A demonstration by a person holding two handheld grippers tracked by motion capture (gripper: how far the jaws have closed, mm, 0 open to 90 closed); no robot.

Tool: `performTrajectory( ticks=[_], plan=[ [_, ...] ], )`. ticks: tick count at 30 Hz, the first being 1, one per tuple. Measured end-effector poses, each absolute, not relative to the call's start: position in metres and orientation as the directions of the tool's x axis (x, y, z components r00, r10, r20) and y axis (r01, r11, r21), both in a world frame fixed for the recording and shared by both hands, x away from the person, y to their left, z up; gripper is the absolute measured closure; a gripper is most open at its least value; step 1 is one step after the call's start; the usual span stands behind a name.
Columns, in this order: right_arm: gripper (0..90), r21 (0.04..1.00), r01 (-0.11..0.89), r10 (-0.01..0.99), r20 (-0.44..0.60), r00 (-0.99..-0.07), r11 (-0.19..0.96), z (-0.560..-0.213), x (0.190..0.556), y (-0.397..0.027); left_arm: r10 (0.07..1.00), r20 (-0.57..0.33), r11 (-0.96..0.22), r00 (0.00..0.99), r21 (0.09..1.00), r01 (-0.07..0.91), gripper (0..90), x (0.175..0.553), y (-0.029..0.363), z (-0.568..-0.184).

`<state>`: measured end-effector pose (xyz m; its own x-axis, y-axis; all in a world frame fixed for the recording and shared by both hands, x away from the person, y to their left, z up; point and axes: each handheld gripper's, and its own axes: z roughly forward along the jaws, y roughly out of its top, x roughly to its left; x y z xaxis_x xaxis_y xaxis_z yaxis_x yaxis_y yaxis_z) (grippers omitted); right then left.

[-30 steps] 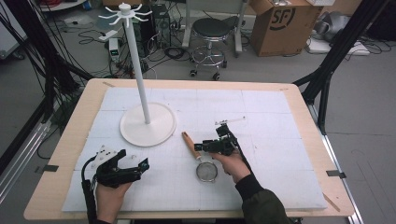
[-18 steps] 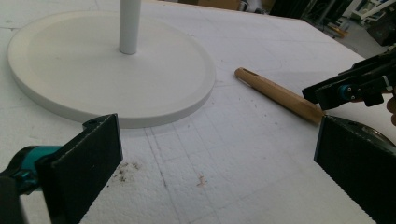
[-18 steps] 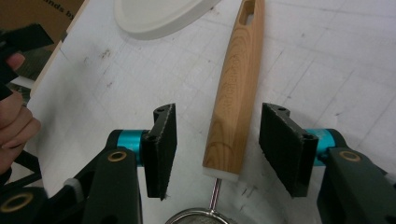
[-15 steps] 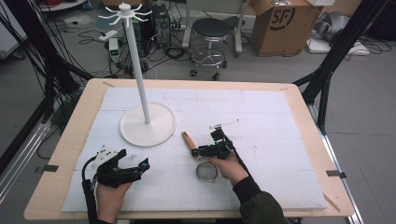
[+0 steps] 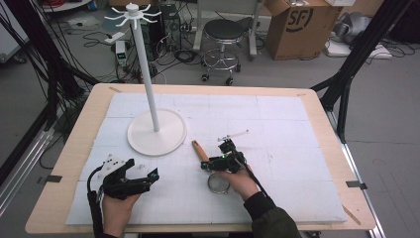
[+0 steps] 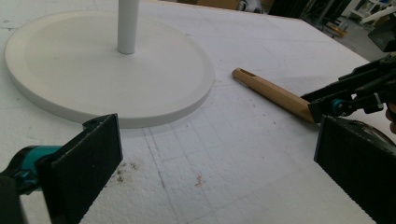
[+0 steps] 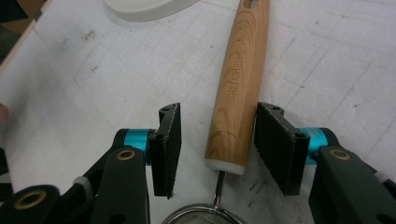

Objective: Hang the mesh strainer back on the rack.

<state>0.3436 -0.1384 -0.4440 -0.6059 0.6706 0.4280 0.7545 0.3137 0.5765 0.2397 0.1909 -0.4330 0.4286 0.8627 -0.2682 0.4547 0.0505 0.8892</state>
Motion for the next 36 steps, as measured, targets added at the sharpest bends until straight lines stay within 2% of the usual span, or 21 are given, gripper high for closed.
performTrajectory(
  ticks=[7,13,19,22,36],
  plan=[
    [58.1,0.619,0.684,0.707,0.277,-0.651,0.387,-0.442,0.332,-0.128,0.863,-0.265,0.046,0.431,0.889,0.455,1.6,0.240,0.190,-0.433],
    [62.6,0.633,0.659,0.719,0.225,-0.658,0.406,-0.443,0.329,-0.126,0.862,-0.264,0.045,0.432,0.890,0.454,1.6,0.240,0.190,-0.433],
    [62.8,0.642,0.631,0.728,0.163,-0.666,0.435,-0.444,0.324,-0.121,0.862,-0.261,0.039,0.435,0.889,0.455,1.6,0.240,0.188,-0.433],
    [62.9,0.657,0.586,0.730,0.080,-0.679,0.473,-0.445,0.318,-0.116,0.862,-0.260,0.037,0.436,0.889,0.456,1.6,0.240,0.187,-0.433],
    [68.0,0.628,0.591,0.739,0.037,-0.672,0.506,-0.442,0.318,-0.109,0.862,-0.262,0.042,0.433,0.890,0.454,1.6,0.240,0.189,-0.433]
  ],
)
